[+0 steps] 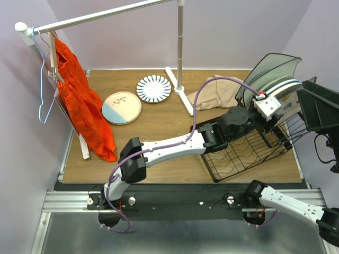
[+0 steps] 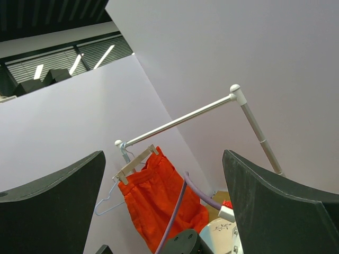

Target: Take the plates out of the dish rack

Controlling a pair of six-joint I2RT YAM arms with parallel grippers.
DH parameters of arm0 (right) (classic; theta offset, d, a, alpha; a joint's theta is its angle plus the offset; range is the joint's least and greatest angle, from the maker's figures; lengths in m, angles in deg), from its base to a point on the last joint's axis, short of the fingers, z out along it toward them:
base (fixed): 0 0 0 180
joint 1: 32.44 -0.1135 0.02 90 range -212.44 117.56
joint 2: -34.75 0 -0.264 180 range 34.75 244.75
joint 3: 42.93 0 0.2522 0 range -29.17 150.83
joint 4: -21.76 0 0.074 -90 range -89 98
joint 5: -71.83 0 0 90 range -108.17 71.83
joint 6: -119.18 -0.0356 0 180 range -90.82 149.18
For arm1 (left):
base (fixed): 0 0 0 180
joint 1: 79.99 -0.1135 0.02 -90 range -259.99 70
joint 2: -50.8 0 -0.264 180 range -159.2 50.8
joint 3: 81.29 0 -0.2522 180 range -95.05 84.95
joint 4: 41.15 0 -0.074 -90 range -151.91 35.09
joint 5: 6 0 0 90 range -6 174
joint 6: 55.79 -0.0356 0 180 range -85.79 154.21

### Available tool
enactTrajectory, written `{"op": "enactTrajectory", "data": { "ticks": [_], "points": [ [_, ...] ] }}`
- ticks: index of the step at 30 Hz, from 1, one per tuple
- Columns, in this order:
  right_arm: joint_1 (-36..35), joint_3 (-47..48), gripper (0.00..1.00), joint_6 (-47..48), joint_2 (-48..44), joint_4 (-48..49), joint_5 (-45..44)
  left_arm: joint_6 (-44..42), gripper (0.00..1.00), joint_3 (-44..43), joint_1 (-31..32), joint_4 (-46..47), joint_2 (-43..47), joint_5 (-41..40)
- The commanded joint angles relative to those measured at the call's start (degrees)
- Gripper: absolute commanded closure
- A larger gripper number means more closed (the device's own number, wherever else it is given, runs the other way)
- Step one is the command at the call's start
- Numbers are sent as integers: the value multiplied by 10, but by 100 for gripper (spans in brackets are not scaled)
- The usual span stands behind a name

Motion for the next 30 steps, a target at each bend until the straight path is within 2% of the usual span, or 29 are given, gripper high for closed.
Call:
{"op": "enactTrajectory", "data": {
  "ticks": [1,18,23,30],
  "points": [
    [0,-1,0,7,1,-3,-11,-19,38,-27,5,-4,-20,9],
    [-1,6,0,2,14,-3,-2,-26,51,-45,13,-19,-42,-8],
    [0,7,0,3,10,-3,-4,-33,51,-45,18,-25,-44,-22],
    [-1,4,0,2,5,-3,-8,-39,44,-40,22,-31,-43,-38]
  ]
}}
